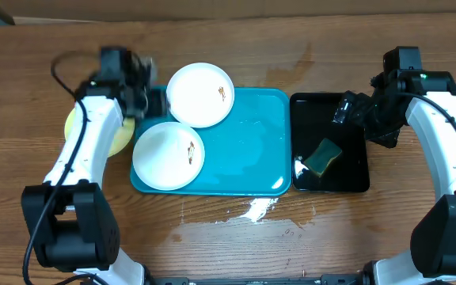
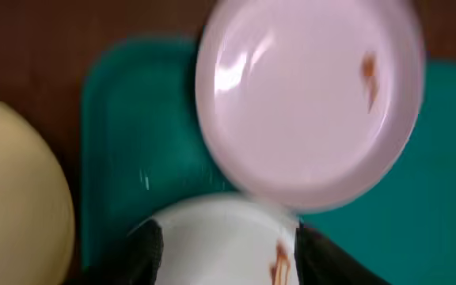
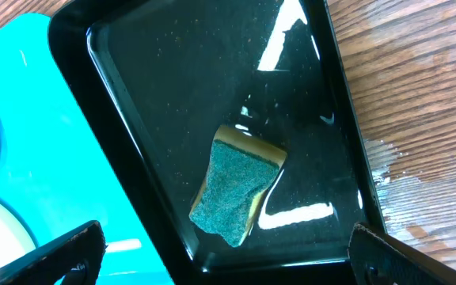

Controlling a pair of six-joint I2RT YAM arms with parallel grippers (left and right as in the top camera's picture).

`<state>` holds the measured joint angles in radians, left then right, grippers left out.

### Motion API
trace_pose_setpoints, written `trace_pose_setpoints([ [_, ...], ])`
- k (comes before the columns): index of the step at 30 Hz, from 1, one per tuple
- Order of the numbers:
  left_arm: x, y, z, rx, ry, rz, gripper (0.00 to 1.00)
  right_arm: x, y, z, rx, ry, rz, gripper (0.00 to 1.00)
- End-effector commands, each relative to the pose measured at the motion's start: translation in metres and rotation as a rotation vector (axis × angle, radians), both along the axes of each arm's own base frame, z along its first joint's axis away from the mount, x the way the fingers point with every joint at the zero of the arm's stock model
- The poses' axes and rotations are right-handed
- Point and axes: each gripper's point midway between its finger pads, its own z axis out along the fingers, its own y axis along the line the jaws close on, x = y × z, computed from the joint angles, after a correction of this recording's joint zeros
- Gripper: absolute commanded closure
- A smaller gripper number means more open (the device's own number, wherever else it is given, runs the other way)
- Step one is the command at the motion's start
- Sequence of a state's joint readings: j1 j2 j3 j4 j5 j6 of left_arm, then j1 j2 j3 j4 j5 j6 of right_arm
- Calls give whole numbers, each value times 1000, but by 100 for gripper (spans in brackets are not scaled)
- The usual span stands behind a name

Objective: Clean dirty plates on tray and stack at the side
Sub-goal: 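Move the left gripper to the upper white plate and pinch its rim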

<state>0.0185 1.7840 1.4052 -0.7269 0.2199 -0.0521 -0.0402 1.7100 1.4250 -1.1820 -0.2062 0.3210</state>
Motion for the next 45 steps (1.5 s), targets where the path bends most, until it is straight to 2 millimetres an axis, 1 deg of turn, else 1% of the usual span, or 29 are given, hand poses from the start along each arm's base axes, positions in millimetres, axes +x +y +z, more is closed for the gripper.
trace_pose_setpoints([
  [1,30,-3,35,6,-163,-7,47,5,0,16,2,-52,4,0],
  [2,35,-5,36,8,-184,-12,51,5,0,16,2,-52,4,0],
  [4,46,-10,35,16,-218,-21,51,5,0,16,2,-52,4,0],
  [6,56,-12,28,40,-239,-20,51,5,0,16,2,-52,4,0],
  [9,70,-8,9,88,-241,1,47,5,0,16,2,-52,4,0],
  [13,84,-8,-21,101,-236,-18,45,5,0,16,2,-52,4,0],
  [18,90,-8,-57,102,-196,-22,45,5,0,16,2,-52,4,0],
  [21,89,-10,-72,97,-170,-28,45,5,0,16,2,-52,4,0],
  [23,88,-10,-81,95,-153,-29,53,5,0,16,2,-52,4,0],
  [24,86,-16,-85,63,-144,-49,58,5,0,16,2,-52,4,0],
  [27,85,-25,-84,16,-144,-76,59,5,0,16,2,-52,4,0],
  [31,86,-28,-83,5,-150,-83,72,5,0,16,2,-52,4,0],
  [33,85,-28,-84,4,-142,-82,75,5,1,16,2,-53,4,0],
  [39,81,-36,-85,-5,-127,-97,73,5,0,16,2,-52,4,0],
  [42,79,-46,-85,-6,-127,-117,73,5,1,16,2,-53,4,0],
  [45,77,-61,-85,-7,-128,-147,74,5,0,16,2,-52,4,0],
])
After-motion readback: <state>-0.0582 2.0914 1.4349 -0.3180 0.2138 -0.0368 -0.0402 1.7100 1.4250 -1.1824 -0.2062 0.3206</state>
